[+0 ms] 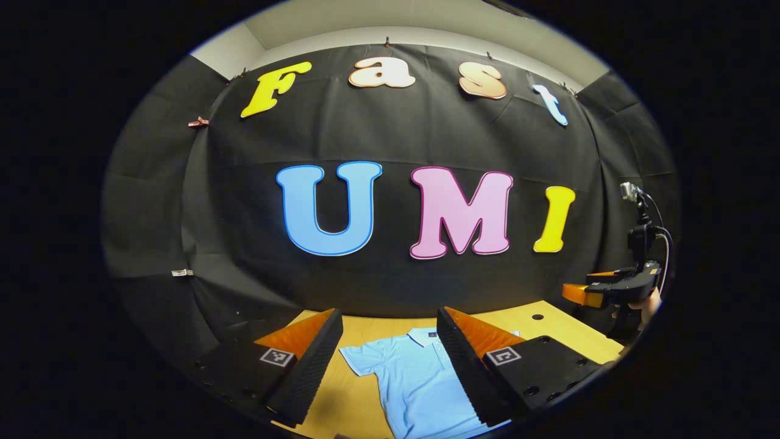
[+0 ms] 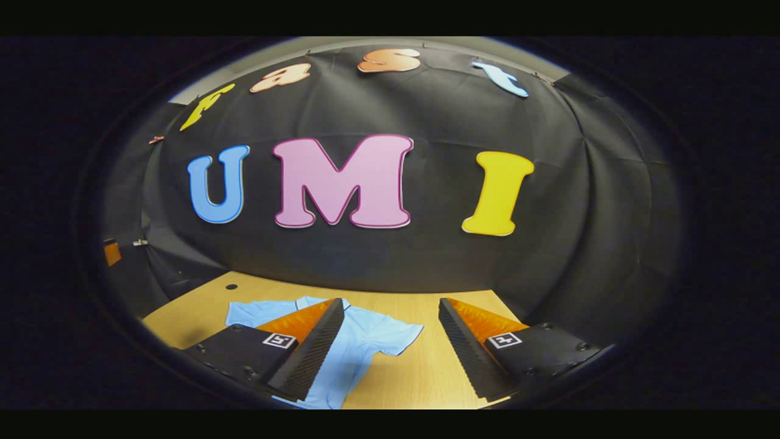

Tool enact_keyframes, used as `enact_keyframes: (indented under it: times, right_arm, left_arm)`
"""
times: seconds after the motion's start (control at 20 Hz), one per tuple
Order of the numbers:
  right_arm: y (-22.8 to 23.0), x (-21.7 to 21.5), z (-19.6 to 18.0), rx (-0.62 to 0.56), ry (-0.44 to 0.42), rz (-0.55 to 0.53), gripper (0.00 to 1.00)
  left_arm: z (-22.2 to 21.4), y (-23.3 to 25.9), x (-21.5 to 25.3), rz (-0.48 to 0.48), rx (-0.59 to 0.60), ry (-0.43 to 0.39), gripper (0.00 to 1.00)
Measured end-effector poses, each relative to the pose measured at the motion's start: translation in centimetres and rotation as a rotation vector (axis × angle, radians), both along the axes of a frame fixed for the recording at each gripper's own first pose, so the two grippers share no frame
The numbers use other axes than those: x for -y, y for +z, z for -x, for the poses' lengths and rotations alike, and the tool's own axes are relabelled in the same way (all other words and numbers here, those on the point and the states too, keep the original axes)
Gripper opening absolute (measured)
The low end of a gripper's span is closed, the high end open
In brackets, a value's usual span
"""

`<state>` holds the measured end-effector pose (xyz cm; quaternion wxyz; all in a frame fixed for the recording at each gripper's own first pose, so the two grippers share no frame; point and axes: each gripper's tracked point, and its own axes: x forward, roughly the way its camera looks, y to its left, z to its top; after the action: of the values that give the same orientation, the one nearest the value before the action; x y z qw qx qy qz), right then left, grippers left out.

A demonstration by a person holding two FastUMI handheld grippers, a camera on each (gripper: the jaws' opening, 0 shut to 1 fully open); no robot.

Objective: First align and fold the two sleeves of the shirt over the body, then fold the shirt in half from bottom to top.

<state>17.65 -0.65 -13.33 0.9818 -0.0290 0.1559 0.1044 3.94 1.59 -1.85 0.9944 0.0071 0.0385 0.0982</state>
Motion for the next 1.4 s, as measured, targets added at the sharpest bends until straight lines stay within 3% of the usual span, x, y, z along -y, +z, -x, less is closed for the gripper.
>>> enact_keyframes:
  times: [0.6, 0.9, 1.15, 1.35, 1.4]
  right_arm:
    - [-16.9, 1.2, -13.2, -0.314, -0.020, 0.025, 0.98]
    - [-26.0, 2.7, -16.1, -0.466, -0.082, 0.046, 0.98]
    - [-29.0, 4.1, -18.1, -0.496, -0.122, 0.029, 0.98]
    - [-31.4, 3.7, -17.6, -0.566, -0.118, 0.002, 0.98]
    - [-31.0, 3.8, -17.8, -0.546, -0.112, 0.017, 0.86]
  left_arm:
    - [-4.4, -4.1, -1.0, 0.006, -0.108, 0.120, 0.99]
    - [-7.0, -6.1, -0.5, 0.044, -0.144, 0.112, 0.99]
    - [-8.8, -7.8, -0.1, 0.080, -0.168, 0.109, 0.99]
    - [-9.4, -8.8, 0.0, 0.108, -0.185, 0.120, 0.99]
    - [-9.5, -8.9, 0.1, 0.110, -0.184, 0.124, 0.99]
